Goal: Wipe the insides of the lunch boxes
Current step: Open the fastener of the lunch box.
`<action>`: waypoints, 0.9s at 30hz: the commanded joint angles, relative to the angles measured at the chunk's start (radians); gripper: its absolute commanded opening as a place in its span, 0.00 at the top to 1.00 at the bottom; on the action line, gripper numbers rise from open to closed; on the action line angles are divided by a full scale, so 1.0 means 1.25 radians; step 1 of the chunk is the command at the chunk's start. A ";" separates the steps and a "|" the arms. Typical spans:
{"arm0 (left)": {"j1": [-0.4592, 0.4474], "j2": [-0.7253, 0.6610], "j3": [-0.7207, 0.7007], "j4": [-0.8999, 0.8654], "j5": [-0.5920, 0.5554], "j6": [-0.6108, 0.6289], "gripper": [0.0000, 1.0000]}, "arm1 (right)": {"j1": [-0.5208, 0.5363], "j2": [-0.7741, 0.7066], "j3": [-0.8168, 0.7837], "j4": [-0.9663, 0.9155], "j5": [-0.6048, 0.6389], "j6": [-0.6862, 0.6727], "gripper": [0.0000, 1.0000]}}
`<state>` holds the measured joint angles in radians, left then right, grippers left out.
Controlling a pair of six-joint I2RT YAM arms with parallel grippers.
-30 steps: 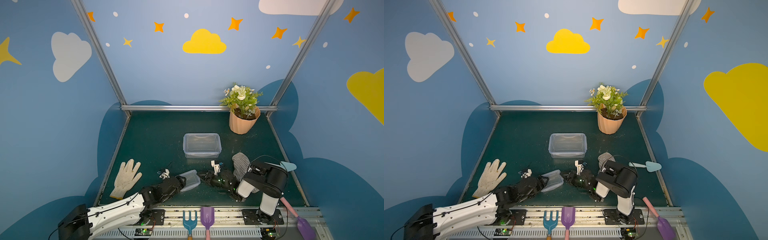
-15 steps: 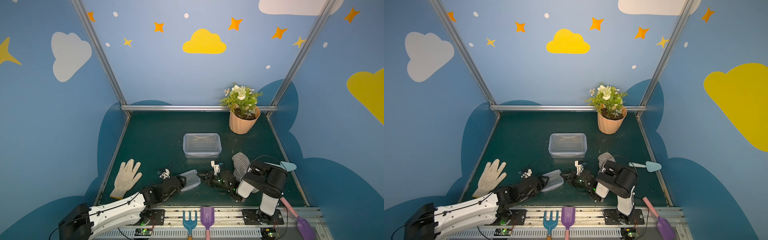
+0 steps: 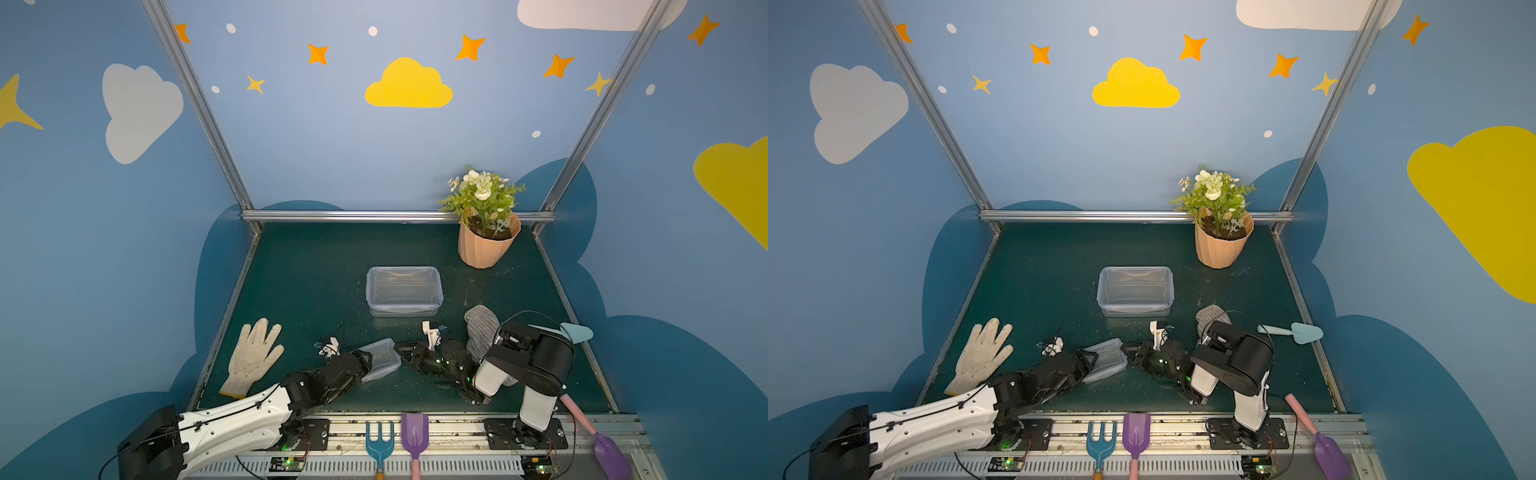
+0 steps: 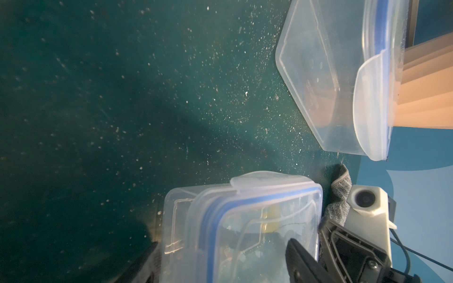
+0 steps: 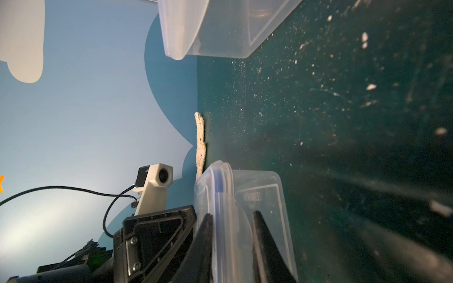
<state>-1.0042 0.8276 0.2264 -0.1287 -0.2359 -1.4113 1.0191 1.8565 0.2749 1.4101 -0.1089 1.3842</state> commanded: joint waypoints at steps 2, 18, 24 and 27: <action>-0.001 0.020 -0.004 -0.044 -0.003 0.005 0.22 | 0.013 0.017 0.005 -0.002 0.011 -0.004 0.91; -0.002 0.067 0.016 -0.029 -0.020 0.013 0.23 | 0.046 -0.028 0.007 -0.122 0.084 -0.020 1.00; -0.002 0.070 0.013 -0.021 -0.022 0.013 0.24 | 0.059 -0.121 0.022 -0.294 0.120 -0.048 1.00; -0.002 0.078 0.012 -0.012 -0.020 0.013 0.24 | 0.067 -0.151 0.031 -0.355 0.134 -0.061 1.00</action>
<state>-1.0042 0.8978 0.2523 -0.0998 -0.2832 -1.4101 1.0813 1.6989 0.2962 1.1519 0.0414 1.3621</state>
